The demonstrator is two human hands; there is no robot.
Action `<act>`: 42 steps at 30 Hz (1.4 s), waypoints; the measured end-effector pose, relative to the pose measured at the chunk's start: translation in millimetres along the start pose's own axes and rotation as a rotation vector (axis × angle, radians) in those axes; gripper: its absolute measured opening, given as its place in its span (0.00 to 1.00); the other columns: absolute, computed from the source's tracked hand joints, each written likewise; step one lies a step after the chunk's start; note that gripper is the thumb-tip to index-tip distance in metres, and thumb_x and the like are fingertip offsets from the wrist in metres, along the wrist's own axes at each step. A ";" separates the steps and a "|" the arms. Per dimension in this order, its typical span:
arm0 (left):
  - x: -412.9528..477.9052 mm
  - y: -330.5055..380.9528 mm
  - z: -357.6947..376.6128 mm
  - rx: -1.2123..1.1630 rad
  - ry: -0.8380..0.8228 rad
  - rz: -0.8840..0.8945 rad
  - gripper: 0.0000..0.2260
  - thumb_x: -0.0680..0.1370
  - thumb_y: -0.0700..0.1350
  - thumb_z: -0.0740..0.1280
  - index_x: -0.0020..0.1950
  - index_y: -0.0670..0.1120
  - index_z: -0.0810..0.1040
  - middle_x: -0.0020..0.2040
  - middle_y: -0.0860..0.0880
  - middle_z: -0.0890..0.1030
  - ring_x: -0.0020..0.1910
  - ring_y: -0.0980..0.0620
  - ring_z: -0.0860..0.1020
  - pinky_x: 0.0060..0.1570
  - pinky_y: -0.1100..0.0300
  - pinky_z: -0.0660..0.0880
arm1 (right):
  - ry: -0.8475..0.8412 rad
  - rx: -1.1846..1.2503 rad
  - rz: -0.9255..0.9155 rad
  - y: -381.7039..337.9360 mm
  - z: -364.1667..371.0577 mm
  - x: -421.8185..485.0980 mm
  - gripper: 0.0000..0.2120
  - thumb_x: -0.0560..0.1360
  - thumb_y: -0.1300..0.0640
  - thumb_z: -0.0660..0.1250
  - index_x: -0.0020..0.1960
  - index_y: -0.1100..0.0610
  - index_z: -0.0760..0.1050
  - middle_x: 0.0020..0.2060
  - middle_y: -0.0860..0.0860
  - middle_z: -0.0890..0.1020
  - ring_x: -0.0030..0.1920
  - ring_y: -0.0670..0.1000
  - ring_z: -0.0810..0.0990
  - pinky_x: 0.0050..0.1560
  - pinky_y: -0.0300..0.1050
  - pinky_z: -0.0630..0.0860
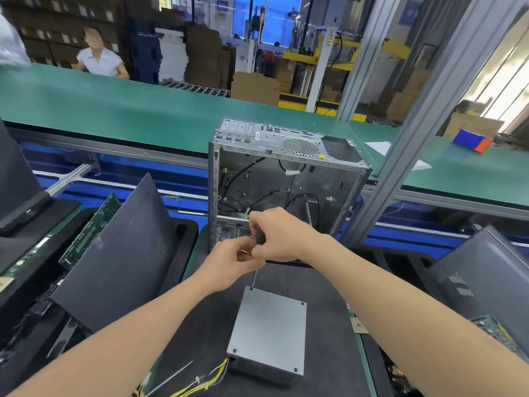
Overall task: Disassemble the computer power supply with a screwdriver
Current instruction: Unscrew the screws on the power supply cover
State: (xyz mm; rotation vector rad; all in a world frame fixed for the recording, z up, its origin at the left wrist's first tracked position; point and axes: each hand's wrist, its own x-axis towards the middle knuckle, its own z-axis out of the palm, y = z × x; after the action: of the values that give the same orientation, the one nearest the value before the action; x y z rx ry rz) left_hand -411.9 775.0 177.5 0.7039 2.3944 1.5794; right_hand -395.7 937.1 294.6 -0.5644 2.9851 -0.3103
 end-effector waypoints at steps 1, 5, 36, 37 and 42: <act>0.7 -0.5 2.5 0.006 0.027 -0.002 0.07 0.76 0.49 0.78 0.46 0.58 0.81 0.43 0.57 0.86 0.42 0.62 0.83 0.44 0.63 0.74 | 0.046 -0.080 0.038 -1.3 2.8 -1.0 0.14 0.70 0.47 0.70 0.47 0.55 0.70 0.38 0.49 0.75 0.41 0.55 0.77 0.37 0.51 0.76; 2.7 -3.3 13.0 -0.046 0.099 -0.036 0.11 0.71 0.52 0.81 0.46 0.54 0.80 0.43 0.51 0.87 0.44 0.48 0.85 0.49 0.50 0.81 | 0.197 -0.340 0.182 -8.2 13.5 -1.2 0.18 0.77 0.39 0.61 0.43 0.54 0.67 0.33 0.49 0.68 0.31 0.53 0.68 0.29 0.44 0.60; 3.7 -7.3 12.4 -0.086 0.042 -0.032 0.04 0.75 0.49 0.78 0.50 0.56 0.87 0.46 0.57 0.88 0.50 0.59 0.86 0.52 0.63 0.81 | 0.126 -0.301 0.200 -12.3 14.0 5.1 0.18 0.79 0.41 0.61 0.43 0.55 0.69 0.32 0.50 0.68 0.37 0.59 0.74 0.36 0.47 0.66; 2.7 -7.5 11.6 -0.110 0.035 -0.018 0.06 0.75 0.49 0.78 0.51 0.58 0.87 0.47 0.57 0.88 0.50 0.58 0.86 0.51 0.65 0.81 | 0.107 -0.270 0.191 -11.4 12.6 5.2 0.15 0.79 0.44 0.63 0.45 0.56 0.70 0.33 0.50 0.69 0.38 0.59 0.75 0.37 0.47 0.66; -1.2 -7.6 6.3 -0.132 -0.012 -0.016 0.11 0.75 0.52 0.77 0.57 0.60 0.85 0.50 0.56 0.88 0.54 0.58 0.86 0.55 0.64 0.79 | 0.013 -0.070 0.116 -4.3 1.2 -0.6 0.09 0.74 0.49 0.68 0.50 0.51 0.73 0.42 0.50 0.79 0.42 0.57 0.79 0.35 0.45 0.71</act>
State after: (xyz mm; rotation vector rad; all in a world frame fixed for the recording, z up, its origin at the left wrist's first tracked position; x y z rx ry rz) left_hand -410.4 777.2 167.9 0.6651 2.2569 1.7031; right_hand -393.5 933.1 294.3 -0.3944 3.0352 -0.2017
